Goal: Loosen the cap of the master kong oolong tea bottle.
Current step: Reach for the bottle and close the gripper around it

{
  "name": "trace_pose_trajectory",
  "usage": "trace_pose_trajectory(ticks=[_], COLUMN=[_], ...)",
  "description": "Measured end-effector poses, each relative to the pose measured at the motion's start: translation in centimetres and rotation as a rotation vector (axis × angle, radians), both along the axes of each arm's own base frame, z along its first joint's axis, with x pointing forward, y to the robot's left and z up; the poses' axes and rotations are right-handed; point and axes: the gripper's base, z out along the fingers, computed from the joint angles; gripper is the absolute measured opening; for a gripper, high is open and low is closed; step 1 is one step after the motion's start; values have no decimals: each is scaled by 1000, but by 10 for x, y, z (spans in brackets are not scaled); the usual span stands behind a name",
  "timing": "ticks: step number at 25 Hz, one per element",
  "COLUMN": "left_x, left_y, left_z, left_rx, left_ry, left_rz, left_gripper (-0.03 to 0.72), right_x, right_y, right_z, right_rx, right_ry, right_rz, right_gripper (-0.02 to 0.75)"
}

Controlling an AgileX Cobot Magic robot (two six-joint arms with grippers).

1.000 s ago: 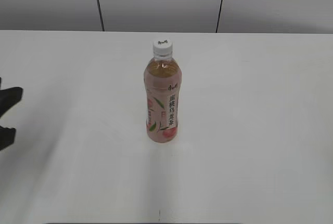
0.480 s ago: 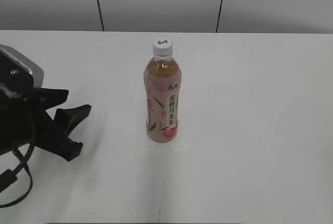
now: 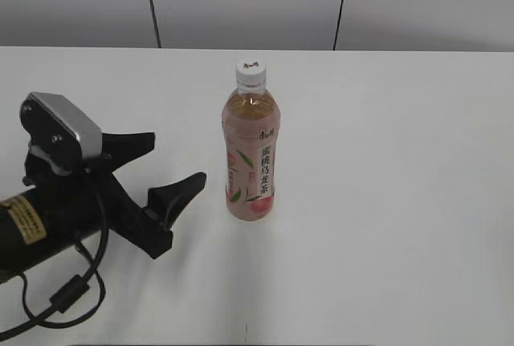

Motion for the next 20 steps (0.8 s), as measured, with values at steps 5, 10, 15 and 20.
trace_pose_trajectory(ticks=[5,10,15,20], left_x=[2,7,24,37], left_y=[-7,-19,-30,-41], left_z=[-31,-47,-37,-27], left_rx=[-18,-10,-58,-86], left_ry=[73,115,56,-4], left_rz=[-48,-141,-152,-198], left_gripper=[583,588,588,588], right_x=[0,0,0,0], right_y=[0,0,0,0], right_z=[0,0,0,0], right_rx=[0,0,0,0], right_ry=[0,0,0,0], right_rz=[0,0,0,0], right_gripper=[586,586,586,586])
